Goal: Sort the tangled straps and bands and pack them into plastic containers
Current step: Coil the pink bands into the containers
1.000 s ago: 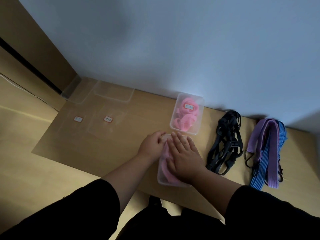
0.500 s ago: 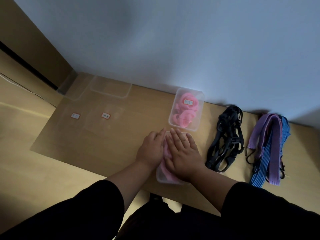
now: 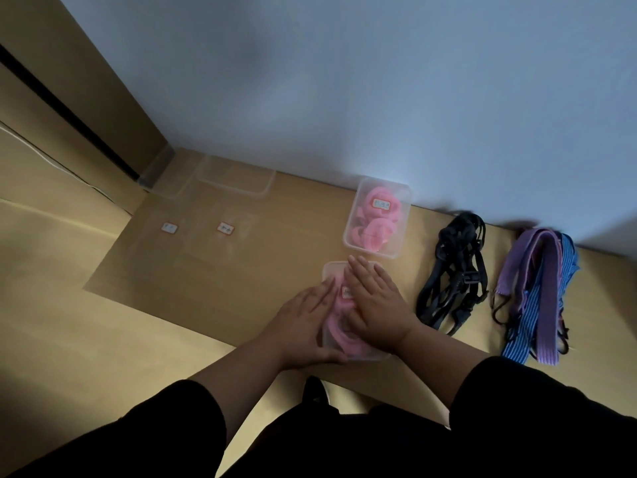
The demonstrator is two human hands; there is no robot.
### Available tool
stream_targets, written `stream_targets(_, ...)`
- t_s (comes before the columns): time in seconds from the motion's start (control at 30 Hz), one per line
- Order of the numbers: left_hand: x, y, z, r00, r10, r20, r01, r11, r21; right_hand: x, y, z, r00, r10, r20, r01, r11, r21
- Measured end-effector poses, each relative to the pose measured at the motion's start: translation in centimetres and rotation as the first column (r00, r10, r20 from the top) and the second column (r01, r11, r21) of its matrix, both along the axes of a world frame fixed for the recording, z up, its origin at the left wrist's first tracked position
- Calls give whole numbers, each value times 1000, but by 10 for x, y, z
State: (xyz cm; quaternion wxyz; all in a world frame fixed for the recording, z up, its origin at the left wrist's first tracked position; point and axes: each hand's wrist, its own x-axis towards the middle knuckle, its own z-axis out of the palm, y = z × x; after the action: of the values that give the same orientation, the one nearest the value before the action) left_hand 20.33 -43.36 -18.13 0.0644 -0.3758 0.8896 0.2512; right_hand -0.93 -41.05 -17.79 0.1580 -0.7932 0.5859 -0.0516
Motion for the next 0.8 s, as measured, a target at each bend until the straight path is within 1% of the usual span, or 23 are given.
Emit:
stream_targets(0.1,-3,2,5,999,31,12,-31,1000,1,-13,11,5,987,126,-95,-117,989,93)
stream_targets(0.2,-6,3,9,998,63,18,-63,997,35,-25,28,16,963,210,-171,-176,966,191)
stream_targets(0.3,-7,2,11,997,75,25,-76,994,81,-28,43,22,959,189,-209,-135,959,248)
stream_targets(0.43,-7,3,10,997,78,15,-79,990,114,-25,54,21,975,106,-193,-51,961,270)
stream_targets(0.53,-9,4,13,997,46,65,-50,997,56,-22,54,20,980,93,-174,-44,963,266)
stream_targets(0.7,-17,5,17,990,59,126,-63,998,30,-17,52,25,973,60,-222,12,950,311)
stream_targets(0.8,-20,3,19,980,59,191,-61,998,4,-13,49,32,968,48,-246,39,940,339)
